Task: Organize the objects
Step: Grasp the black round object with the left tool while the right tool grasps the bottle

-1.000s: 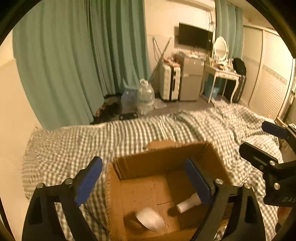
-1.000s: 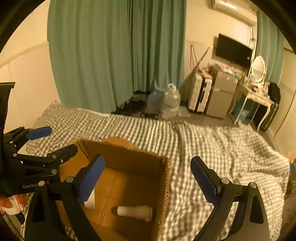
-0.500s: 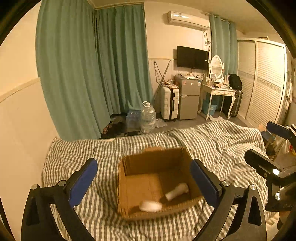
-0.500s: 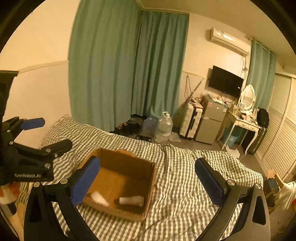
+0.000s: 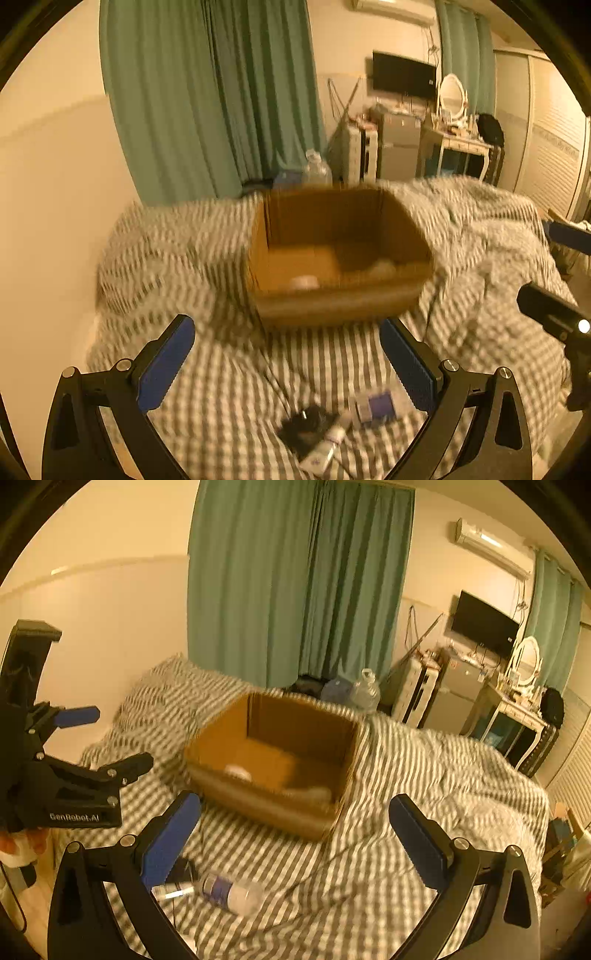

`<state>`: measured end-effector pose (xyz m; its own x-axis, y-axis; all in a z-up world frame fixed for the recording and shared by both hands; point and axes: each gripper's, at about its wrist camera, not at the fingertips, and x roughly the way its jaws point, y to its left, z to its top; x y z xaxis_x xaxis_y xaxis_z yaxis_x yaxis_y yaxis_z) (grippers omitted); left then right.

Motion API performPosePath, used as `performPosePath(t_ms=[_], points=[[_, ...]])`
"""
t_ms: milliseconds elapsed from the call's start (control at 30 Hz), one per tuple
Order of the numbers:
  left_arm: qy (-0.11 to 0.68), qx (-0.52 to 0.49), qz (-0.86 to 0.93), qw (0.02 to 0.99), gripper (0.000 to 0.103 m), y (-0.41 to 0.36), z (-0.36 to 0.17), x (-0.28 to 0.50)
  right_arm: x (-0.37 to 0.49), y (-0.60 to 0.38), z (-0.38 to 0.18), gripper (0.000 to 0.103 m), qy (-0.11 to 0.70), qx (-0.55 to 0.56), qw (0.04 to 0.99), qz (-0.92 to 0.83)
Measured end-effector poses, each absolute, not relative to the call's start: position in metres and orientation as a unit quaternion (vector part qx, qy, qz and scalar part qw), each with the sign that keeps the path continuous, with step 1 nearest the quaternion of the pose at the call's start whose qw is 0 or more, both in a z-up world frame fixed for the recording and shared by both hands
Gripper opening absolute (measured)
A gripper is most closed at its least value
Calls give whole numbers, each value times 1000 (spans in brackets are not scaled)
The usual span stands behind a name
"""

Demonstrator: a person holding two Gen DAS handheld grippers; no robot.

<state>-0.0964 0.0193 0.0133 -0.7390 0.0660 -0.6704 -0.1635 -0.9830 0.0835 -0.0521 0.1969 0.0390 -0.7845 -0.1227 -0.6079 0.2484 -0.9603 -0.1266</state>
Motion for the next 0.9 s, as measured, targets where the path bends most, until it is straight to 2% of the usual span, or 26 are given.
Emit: performPosePath(t_ms=[200, 333, 533, 633, 700, 733, 767, 800, 900], points=[[82, -410, 908, 39, 103, 14, -91, -90, -54, 199, -36, 102, 72, 370, 99, -921], [78, -444, 892, 39, 103, 4, -136, -95, -61, 197, -84, 102, 49, 415, 103, -903], [43, -469, 880, 58, 103, 3, -156, -106, -65, 196, -121, 102, 26, 443, 100, -890], [59, -480, 873, 66, 98, 12, -167, -111, -66, 196, -126, 102, 21, 447, 99, -889], [66, -495, 864, 71, 79, 17, -177, -117, -64, 196, -127, 102, 23, 446, 97, -889], [69, -506, 856, 77, 74, 19, -184, -119, -64, 195, -128, 102, 27, 446, 96, -890], [72, -511, 852, 81, 54, 20, -188, -120, -64, 195, -128, 102, 29, 446, 95, -889], [72, -517, 848, 87, 46, 21, -192, -121, -64, 195, -129, 102, 31, 447, 95, -889], [69, -515, 849, 94, 43, 22, -191, -119, -63, 193, -130, 102, 35, 446, 91, -890]])
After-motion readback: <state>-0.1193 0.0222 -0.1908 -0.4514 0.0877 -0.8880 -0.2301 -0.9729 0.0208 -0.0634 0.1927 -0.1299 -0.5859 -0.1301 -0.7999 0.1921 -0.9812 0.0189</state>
